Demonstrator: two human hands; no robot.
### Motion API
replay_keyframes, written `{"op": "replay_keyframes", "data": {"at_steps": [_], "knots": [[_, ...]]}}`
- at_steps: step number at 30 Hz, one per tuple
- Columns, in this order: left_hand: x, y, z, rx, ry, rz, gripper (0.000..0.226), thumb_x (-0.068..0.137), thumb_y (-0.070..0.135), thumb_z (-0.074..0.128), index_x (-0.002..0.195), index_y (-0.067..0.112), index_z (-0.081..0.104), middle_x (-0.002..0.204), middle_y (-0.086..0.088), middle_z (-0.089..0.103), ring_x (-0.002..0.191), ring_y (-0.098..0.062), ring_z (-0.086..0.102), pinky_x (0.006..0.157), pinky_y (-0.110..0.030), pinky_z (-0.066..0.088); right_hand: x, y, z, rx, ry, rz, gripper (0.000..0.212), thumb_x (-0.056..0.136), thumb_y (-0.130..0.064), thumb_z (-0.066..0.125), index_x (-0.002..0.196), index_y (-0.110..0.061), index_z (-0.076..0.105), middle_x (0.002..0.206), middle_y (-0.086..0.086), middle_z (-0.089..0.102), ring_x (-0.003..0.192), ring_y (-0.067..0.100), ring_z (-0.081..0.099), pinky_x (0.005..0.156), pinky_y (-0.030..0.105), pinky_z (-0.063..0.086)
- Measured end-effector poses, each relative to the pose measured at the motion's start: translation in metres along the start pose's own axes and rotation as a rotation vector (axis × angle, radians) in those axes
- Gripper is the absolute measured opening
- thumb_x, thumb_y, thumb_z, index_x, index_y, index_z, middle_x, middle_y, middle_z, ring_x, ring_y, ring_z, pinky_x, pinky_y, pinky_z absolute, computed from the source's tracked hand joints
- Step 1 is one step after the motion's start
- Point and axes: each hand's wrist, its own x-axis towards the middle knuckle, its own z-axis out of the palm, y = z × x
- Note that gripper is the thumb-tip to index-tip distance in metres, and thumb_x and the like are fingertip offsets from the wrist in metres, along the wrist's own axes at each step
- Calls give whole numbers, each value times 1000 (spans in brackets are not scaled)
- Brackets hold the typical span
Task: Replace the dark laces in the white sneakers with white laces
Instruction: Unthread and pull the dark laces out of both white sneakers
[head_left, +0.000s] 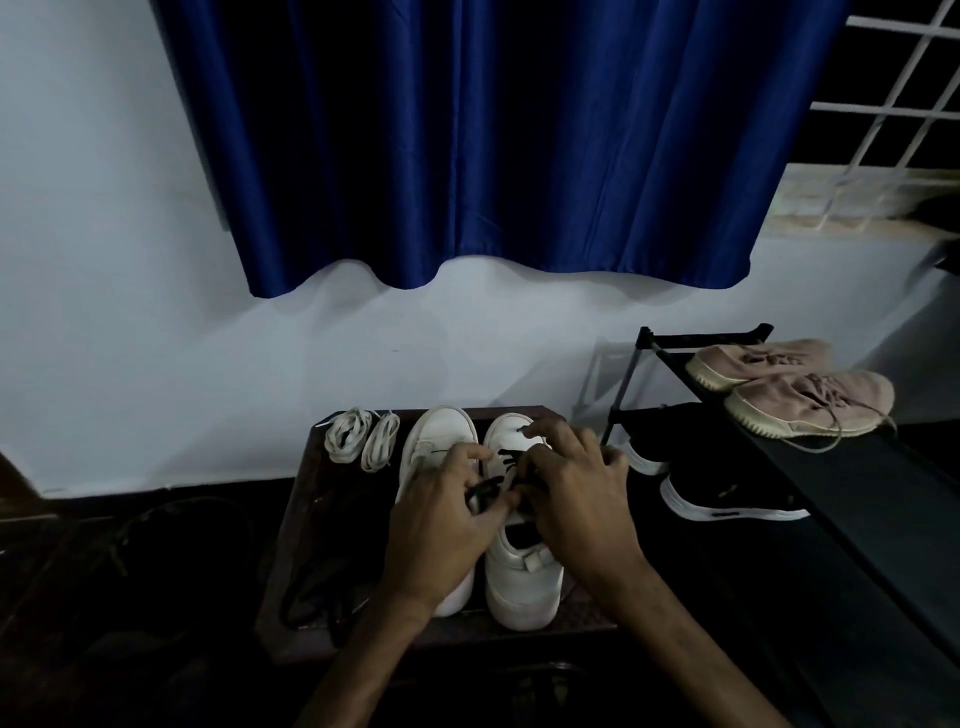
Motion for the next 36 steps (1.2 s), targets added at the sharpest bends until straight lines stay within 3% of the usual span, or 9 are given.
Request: {"op": "replay_keyframes", "data": {"at_steps": [3,6,9,13,17,22,27,31,36], "knots": [[1,-3,-1,-43,-66,-3,29,80,50,67,101,30,72,91,19,72,85,5,63,73,-26,53,1,4,2,79,4,-22,10,68,-30,62,77,-27,64,116,-9,58,102,18,48,73,40,39],[0,-3,2,17,-52,19,34,77,54,64,99,30,70,94,18,70,89,2,61,80,-29,51,-1,14,1,132,-59,-62,9,73,-26,66,80,-26,62,123,-8,49,112,19,41,80,45,39],[-3,-3,7,29,24,20,38,72,47,78,99,25,62,95,20,60,94,-4,52,83,-25,41,4,26,-8,132,-178,-115,8,80,-31,66,87,-30,61,124,-12,35,124,18,27,89,46,30],[-5,-7,10,47,81,37,46,68,59,70,94,25,56,91,17,54,90,-8,53,80,-27,44,21,32,-29,226,-401,-126,7,82,-35,69,86,-32,64,124,-23,38,118,6,25,97,41,23],[-4,-10,17,78,120,50,45,67,61,67,92,26,55,92,14,55,92,-10,54,83,-28,44,13,24,-26,85,-298,-31,10,83,-41,68,92,-37,66,139,-24,35,129,8,23,98,38,17],[-4,-13,19,98,132,63,49,68,63,64,96,24,54,98,10,53,99,-14,53,87,-25,37,-6,17,-10,184,-110,16,17,76,-43,75,92,-40,70,145,-22,39,127,12,24,88,40,21],[-4,-13,19,100,129,60,50,66,53,76,99,23,52,103,8,52,103,-18,53,89,-26,36,-5,25,-12,343,-273,65,48,61,-80,50,92,-47,67,125,-33,32,122,5,22,89,37,22],[-5,-12,20,79,133,41,52,65,58,73,97,23,52,113,4,54,114,-20,53,93,-27,34,2,38,-30,355,-369,-1,16,75,-62,65,88,-52,66,129,-25,36,120,2,23,97,40,29],[-6,-10,24,125,142,32,52,65,62,73,97,27,52,125,-1,54,134,-21,42,102,-28,29,2,41,-30,588,-356,39,35,73,-71,61,79,-37,68,113,-18,52,114,4,47,97,42,42]]}}
